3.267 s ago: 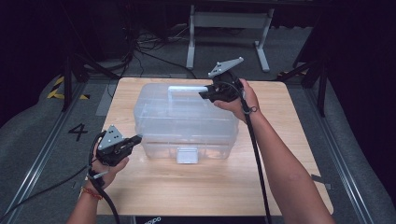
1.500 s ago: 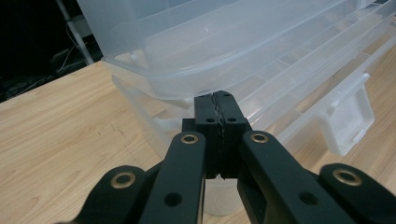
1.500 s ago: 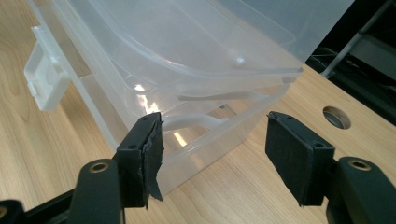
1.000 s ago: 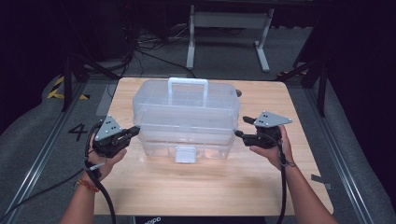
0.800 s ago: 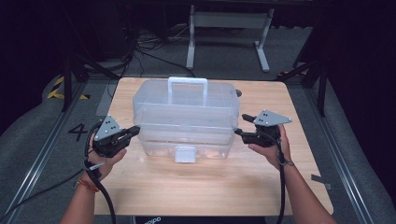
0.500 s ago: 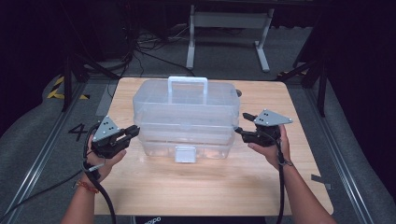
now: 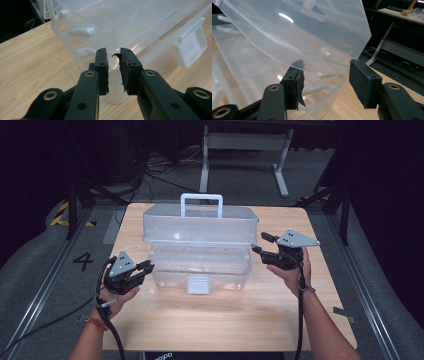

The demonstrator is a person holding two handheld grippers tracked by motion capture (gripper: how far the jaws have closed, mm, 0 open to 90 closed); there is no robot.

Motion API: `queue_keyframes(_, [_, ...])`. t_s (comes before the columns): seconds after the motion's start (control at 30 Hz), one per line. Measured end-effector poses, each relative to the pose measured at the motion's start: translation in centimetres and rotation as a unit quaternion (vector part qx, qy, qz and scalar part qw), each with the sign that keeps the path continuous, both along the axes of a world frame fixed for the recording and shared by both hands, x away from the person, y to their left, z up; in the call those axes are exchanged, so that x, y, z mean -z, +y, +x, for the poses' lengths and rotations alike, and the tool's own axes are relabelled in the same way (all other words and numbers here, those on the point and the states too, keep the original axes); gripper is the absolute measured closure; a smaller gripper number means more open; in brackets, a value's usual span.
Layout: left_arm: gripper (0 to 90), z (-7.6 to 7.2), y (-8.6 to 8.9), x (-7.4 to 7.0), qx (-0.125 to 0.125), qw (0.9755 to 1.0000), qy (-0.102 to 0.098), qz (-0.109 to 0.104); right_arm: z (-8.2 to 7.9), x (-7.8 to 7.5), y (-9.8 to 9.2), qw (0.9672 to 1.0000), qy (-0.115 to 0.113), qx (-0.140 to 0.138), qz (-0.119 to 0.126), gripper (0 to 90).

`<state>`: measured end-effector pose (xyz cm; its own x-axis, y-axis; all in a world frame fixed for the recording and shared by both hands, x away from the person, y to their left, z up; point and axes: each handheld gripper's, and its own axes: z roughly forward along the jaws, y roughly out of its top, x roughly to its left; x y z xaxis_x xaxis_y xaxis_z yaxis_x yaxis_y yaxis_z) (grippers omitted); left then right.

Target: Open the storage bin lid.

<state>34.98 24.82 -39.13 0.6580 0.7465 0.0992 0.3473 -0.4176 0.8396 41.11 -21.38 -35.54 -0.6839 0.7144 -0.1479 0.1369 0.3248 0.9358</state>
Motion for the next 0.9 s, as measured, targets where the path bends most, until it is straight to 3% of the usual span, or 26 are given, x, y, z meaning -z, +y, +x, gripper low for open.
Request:
queue_keyframes(0.17, [76.1, 0.1, -0.2, 0.3, -0.001, 1.0, 0.003, 0.004, 0.4, -0.5, 0.1, 1.0, -0.006, 0.004, 0.001, 49.2])
queue_keyframes(0.57, [76.0, 0.3, 0.1, 0.8, 0.0, 0.9998, 0.003, -0.02, 1.0, -1.2, 0.5, 0.9997, -0.019, 0.002, 0.012, 57.3])
queue_keyframes(0.77, [75.2, 0.3, 0.2, 0.9, -0.001, 0.9998, 0.0, -0.022, 1.3, -1.8, 1.1, 0.9992, -0.033, 0.01, 0.02, 65.0])
queue_keyframes(0.9, [74.8, 0.3, 0.1, 1.0, -0.002, 0.9997, -0.003, -0.025, 1.6, -2.0, 1.2, 0.999, -0.031, 0.015, 0.027, 65.7])
